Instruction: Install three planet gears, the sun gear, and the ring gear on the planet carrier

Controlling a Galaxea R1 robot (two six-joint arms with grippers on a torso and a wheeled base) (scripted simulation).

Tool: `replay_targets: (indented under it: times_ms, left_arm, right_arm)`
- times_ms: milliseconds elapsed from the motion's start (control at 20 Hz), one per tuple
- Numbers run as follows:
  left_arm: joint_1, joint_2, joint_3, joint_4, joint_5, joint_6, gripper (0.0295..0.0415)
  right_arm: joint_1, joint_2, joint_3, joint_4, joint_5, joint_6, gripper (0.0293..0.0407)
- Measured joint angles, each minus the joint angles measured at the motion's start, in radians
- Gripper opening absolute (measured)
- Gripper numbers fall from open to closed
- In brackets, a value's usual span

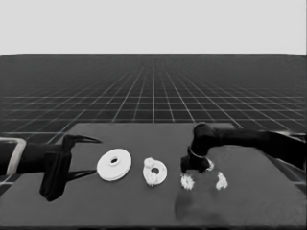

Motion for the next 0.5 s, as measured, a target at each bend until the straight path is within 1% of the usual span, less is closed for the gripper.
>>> replay_targets:
  times_ms: [200,250,300,400,500]
  left_arm:
    - [0.000,0.000,0.000,0.000,0.000,0.000,0.0385]
    - [0.000,0.000,0.000,0.000,0.000,0.000,0.0385]
    - [0.000,0.000,0.000,0.000,0.000,0.000,0.0385]
    - [0.000,0.000,0.000,0.000,0.000,0.000,0.0385]
    - [0.000,0.000,0.000,0.000,0.000,0.000,0.0385]
  right_arm:
    - [0.000,0.024,-0.056,0.018,0.007,0.016,0.0385]
    - [-0.088,0.036,-0.096,-0.074,0.030,-0.005,0.0385]
    - [-0.148,0.047,-0.132,-0.124,0.049,-0.023,0.0385]
    - [-0.198,0.061,-0.176,-0.167,0.071,-0.045,0.0385]
    - [-0.213,0.066,-0.192,-0.181,0.080,-0.052,0.0385]
